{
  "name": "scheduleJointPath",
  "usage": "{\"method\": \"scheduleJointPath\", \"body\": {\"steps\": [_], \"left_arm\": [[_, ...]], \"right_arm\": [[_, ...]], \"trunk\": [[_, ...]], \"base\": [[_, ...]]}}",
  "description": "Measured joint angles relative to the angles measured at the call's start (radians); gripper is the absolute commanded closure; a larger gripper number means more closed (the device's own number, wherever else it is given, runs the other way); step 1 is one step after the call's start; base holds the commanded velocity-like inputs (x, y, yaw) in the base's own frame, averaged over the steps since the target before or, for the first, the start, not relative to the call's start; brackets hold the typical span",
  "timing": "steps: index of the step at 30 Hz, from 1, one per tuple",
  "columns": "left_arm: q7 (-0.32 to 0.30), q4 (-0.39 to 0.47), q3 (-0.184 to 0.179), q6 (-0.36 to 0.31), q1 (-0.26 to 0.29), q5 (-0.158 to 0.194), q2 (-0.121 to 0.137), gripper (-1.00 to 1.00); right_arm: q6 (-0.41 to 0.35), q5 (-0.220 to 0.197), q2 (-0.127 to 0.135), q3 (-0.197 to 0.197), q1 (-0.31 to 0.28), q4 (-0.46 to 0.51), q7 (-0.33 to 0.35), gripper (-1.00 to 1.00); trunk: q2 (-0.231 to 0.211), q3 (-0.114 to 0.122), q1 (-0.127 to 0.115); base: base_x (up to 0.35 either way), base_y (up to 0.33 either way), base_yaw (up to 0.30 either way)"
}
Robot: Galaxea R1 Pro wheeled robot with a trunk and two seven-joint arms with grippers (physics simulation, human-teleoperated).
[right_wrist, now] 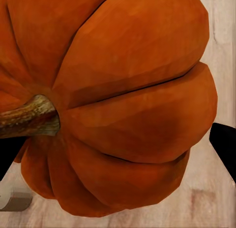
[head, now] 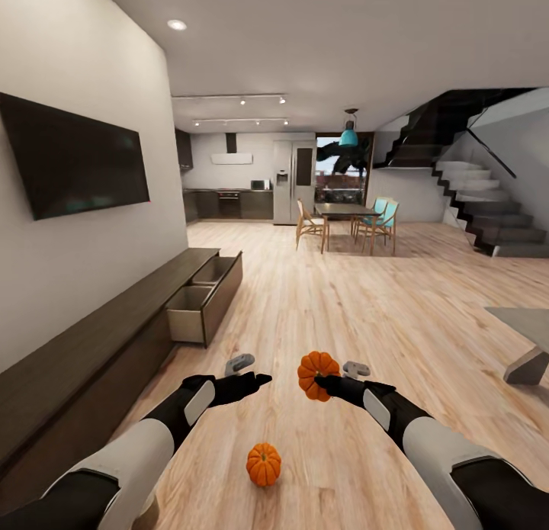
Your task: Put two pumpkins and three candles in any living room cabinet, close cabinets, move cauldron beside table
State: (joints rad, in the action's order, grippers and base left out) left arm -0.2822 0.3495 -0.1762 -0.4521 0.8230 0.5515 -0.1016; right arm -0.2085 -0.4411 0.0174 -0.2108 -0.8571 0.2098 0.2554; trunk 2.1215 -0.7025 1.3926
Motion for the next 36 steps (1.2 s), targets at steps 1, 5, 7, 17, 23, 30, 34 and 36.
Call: {"method": "scheduleJointPath", "body": {"steps": [1, 5, 7, 17, 23, 30, 34, 36], "left_arm": [[0.000, 0.000, 0.000, 0.000, 0.000, 0.000, 0.000, -1.00], [0.000, 0.000, 0.000, 0.000, 0.000, 0.000, 0.000, -1.00], [0.000, 0.000, 0.000, 0.000, 0.000, 0.000, 0.000, -1.00], [0.000, 0.000, 0.000, 0.000, 0.000, 0.000, 0.000, -1.00], [0.000, 0.000, 0.000, 0.000, 0.000, 0.000, 0.000, -1.00], [0.000, 0.000, 0.000, 0.000, 0.000, 0.000, -0.001, -1.00], [0.000, 0.000, 0.000, 0.000, 0.000, 0.000, -0.001, -1.00], [0.000, 0.000, 0.000, 0.000, 0.000, 0.000, -0.001, -1.00]], "right_arm": [[0.000, 0.000, 0.000, 0.000, 0.000, 0.000, 0.000, 1.00], [0.000, 0.002, 0.000, -0.001, 0.000, 0.000, 0.000, 1.00], [0.000, 0.002, 0.000, -0.002, 0.000, 0.000, 0.000, 1.00], [0.000, 0.003, 0.000, -0.003, 0.000, -0.001, 0.000, 1.00], [0.000, 0.003, 0.000, -0.004, 0.000, -0.001, 0.000, 1.00], [0.000, 0.003, 0.000, -0.003, 0.000, -0.001, 0.000, 1.00], [0.000, 0.003, 0.000, -0.004, 0.000, -0.001, 0.000, 1.00], [0.000, 0.003, 0.000, -0.004, 0.000, -0.001, 0.000, 1.00]], "trunk": [[0.000, 0.000, 0.000], [0.000, 0.000, 0.000], [0.000, 0.000, 0.000], [0.000, 0.000, 0.000], [0.000, 0.000, 0.000], [0.000, 0.007, 0.000], [0.000, 0.009, 0.000], [0.000, 0.009, 0.000]], "base": [[0.309, -0.172, 0.000], [0.310, -0.174, 0.000], [0.311, -0.178, 0.000], [0.301, -0.201, 0.000], [0.291, -0.220, 0.000], [0.288, -0.225, 0.023], [0.271, -0.241, 0.019], [0.216, -0.272, 0.004]]}}
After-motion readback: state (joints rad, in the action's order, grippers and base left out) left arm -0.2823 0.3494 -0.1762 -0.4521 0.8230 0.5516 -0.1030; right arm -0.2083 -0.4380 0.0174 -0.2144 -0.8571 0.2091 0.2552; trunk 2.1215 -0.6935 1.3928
